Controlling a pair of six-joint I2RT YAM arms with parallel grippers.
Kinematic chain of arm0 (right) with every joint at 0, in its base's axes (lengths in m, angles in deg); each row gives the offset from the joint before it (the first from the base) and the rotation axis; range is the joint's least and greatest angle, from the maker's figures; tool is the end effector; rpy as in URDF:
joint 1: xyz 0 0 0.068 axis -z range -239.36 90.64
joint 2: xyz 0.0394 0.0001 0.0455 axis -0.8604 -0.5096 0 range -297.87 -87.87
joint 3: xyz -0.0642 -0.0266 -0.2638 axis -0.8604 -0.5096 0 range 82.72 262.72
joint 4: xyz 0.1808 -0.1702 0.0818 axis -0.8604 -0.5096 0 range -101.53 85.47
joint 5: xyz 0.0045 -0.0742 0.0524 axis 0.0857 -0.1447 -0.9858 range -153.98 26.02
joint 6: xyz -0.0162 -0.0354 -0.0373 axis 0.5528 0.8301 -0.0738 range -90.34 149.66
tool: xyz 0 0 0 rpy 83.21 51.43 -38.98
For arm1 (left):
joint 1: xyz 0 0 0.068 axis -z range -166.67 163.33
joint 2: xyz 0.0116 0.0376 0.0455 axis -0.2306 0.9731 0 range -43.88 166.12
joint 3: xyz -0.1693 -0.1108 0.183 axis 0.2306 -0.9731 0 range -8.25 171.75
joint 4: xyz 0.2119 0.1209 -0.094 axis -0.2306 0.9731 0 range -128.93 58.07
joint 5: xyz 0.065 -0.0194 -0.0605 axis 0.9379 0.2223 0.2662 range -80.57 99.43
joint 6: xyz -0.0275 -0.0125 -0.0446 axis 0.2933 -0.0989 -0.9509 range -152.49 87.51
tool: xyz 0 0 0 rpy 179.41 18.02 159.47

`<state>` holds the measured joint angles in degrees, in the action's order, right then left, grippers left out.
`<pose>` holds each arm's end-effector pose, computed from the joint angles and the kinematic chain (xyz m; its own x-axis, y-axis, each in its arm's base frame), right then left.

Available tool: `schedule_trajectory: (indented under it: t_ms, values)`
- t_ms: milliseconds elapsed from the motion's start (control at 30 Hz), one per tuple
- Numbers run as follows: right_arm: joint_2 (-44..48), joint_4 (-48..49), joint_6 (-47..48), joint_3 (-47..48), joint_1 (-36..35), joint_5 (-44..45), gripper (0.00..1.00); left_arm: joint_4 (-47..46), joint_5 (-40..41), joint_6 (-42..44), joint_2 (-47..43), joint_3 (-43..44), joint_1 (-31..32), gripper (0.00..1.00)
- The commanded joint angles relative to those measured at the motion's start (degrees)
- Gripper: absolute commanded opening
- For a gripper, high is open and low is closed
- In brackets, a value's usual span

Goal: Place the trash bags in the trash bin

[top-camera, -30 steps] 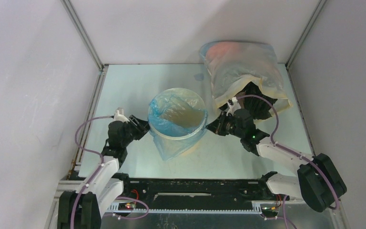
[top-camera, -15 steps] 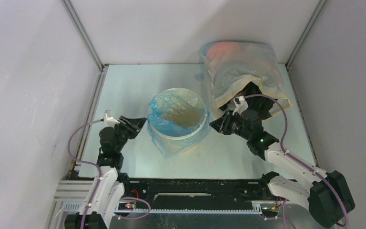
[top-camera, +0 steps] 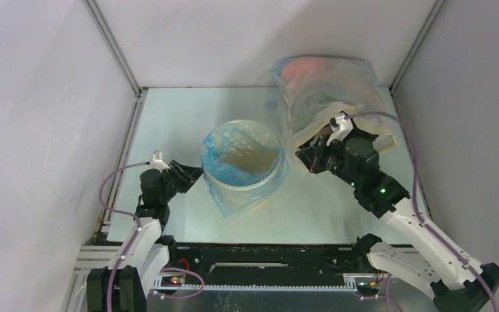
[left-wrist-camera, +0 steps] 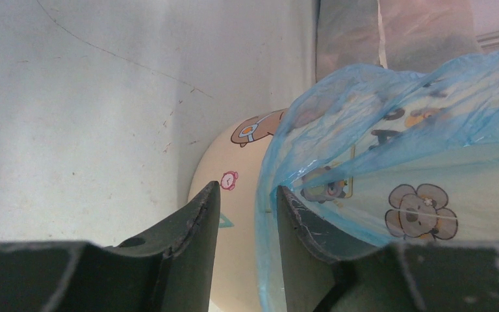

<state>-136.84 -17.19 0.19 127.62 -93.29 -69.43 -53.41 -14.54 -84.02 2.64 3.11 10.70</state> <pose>0.1641 0.1145 0.3237 -0.5185 0.2414 -0.8203 -0.4320 0.7540 0.4949 0.1733 -0.0064 0.1755 -0.4839 -0.7384 -0.4696 -0.0662 0.5660 -0.8217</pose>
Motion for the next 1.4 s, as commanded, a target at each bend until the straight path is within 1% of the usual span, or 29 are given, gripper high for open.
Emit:
schedule_trajectory:
  t_ms: [0,100,167,200,300,400,500,633,767,867,967,1267,1367]
  values:
    - [-2.54,-9.72,9.91,12.48,-3.43,2.29,0.0,-1.94,-2.73,3.04,0.85,2.77,-0.53,0.41]
    - [-9.44,-16.14,14.52,22.55,-6.61,-0.2,0.0,-1.32,-3.02,3.57,1.64,3.33,-0.58,0.41]
    - [-14.47,-20.07,16.94,27.93,-9.92,0.45,0.0,-1.24,-3.47,4.0,1.88,3.62,-0.53,0.42]
    - [-16.8,-21.49,17.58,29.7,-11.44,1.25,0.0,-1.17,-3.64,4.12,1.96,3.73,-0.59,0.42]
    - [-21.77,-20.91,18.88,32.41,-14.84,2.29,0.0,-0.88,-4.06,4.49,1.91,4.04,-0.51,0.43]
    - [-26.98,-22.25,19.84,36.16,-16.22,2.38,0.0,-0.16,-4.24,4.92,1.77,4.48,-0.53,0.44]
    - [-33.71,-27.05,21.66,42.27,-17.26,2.99,0.0,0.47,-4.29,5.2,1.65,4.73,-0.54,0.44]
    - [-42.97,-34.15,24.47,51.35,-19.27,6.75,0.0,0.51,-4.33,5.19,1.86,4.84,-0.53,0.44]
    - [-50.97,-39.24,26.09,57.23,-21.0,9.49,0.0,0.27,-5.03,5.21,2.57,5.02,-0.54,0.44]
    - [-54.02,-40.82,26.34,58.81,-21.43,10.01,0.0,-0.3,-5.73,4.97,3.31,5.03,-0.53,0.45]
    - [-54.89,-40.6,25.88,58.48,-21.59,10.02,0.0,-0.94,-6.34,4.61,3.93,5.02,-0.53,0.44]
    - [-56.43,-38.06,25.2,52.74,-22.38,10.21,0.0,-2.28,-7.36,3.67,4.46,4.67,-0.44,0.44]
    - [-57.3,-37.11,24.72,50.48,-22.42,10.36,0.0,-2.28,-7.99,3.17,4.09,4.75,-0.42,0.46]
